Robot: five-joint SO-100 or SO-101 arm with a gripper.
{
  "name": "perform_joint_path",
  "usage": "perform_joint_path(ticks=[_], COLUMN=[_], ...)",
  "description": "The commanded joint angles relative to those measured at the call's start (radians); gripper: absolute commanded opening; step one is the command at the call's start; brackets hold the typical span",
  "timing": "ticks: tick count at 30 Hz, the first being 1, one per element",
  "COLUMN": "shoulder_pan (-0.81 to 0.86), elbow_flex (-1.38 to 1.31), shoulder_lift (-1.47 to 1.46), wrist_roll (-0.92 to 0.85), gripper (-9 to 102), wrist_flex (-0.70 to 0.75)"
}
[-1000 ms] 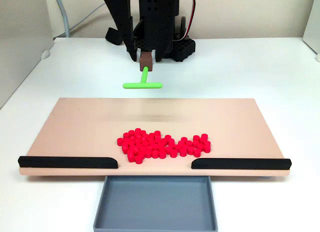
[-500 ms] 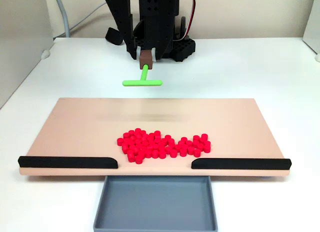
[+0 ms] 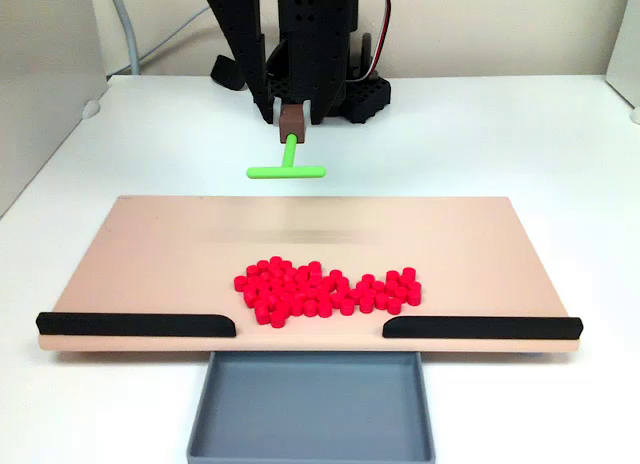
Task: Gather the left side granules
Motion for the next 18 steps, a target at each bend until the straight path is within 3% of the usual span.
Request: perform_joint_path(ticks=[1,18], shoulder_pan=[-0.003,0.015], elbow_flex=[-0.021,-0.035], shoulder_lift=[0.017,0.009], wrist_roll=[0.009,0.032], gripper=[0,0], wrist_flex=[0.006,-0.002])
